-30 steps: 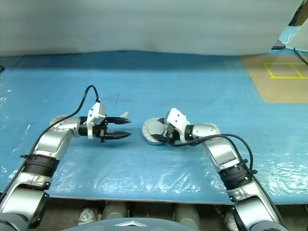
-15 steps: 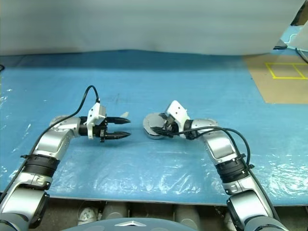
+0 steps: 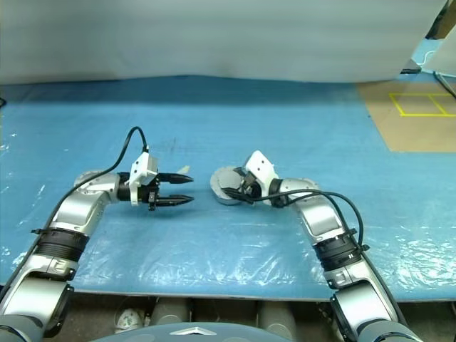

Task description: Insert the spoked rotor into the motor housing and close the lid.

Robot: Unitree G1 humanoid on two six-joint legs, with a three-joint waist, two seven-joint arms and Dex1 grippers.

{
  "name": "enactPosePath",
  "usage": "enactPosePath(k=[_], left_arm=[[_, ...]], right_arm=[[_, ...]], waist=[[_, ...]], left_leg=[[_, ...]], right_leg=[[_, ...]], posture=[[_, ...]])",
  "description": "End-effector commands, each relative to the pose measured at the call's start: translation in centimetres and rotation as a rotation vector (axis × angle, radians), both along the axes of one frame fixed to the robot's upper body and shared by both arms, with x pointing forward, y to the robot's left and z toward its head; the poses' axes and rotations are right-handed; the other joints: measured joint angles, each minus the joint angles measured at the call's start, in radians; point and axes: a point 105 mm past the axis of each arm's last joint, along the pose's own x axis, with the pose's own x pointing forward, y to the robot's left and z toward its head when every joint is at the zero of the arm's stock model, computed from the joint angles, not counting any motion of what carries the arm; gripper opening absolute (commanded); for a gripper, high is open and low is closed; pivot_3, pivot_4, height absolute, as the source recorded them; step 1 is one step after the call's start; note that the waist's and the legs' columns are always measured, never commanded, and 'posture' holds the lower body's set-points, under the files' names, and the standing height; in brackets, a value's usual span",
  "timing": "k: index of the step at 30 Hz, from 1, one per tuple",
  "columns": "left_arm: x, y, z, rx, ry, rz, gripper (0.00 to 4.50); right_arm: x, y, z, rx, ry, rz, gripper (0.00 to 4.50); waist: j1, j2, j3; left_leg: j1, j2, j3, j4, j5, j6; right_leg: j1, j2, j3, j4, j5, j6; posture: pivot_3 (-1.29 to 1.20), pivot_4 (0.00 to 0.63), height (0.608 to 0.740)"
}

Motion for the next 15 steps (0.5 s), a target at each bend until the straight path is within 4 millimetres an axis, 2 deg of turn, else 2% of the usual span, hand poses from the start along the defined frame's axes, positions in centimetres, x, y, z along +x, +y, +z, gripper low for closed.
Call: enactPosePath(k=[1,7,9,15], left_arm=[[0.1,-0.2,0.7,-0.012,-0.036,-0.001,2.76],[0.2,-0.2,0.7,-0.012,-0.036,0.004,2.76],[0.3,-0.2,0.7,-0.011,-0.039,0.006,2.76],[0.4,-0.3,0.5,-0.010,-0.043,0.011,2.76]], right_arm=[[-0.5,-1.0,-4.7,-0.120,0.100,-0.072,2.93],[-0.4,-2.2,-6.6,-0.222,0.133,-0.107,2.93],[-0.6,-2.7,-7.0,-0.243,0.149,-0.101,2.93],[-1.5,-3.2,-6.4,-0.227,0.251,-0.074,2.93]], waist=[[-0.001,-0.001,-0.001],[-0.003,-0.002,-0.003],[-0.001,-0.002,-0.003],[0.008,0.001,-0.008]], left_leg=[[0.001,0.000,0.000,0.000,0.000,0.000],[0.014,0.000,0.000,-0.002,-0.001,0.000],[0.019,-0.001,0.000,-0.005,-0.002,0.002],[0.019,-0.001,0.001,-0.012,-0.003,0.004]], right_leg=[[0.001,0.000,0.000,0.000,0.000,0.000],[0.012,0.000,0.001,-0.001,0.000,0.000],[0.017,-0.001,0.001,-0.003,-0.003,0.006],[0.018,-0.001,-0.001,-0.009,0.001,-0.002]], posture=[[0.00,0.150,0.740],[0.00,0.150,0.740],[0.00,0.150,0.740],[0.00,0.150,0.740]])
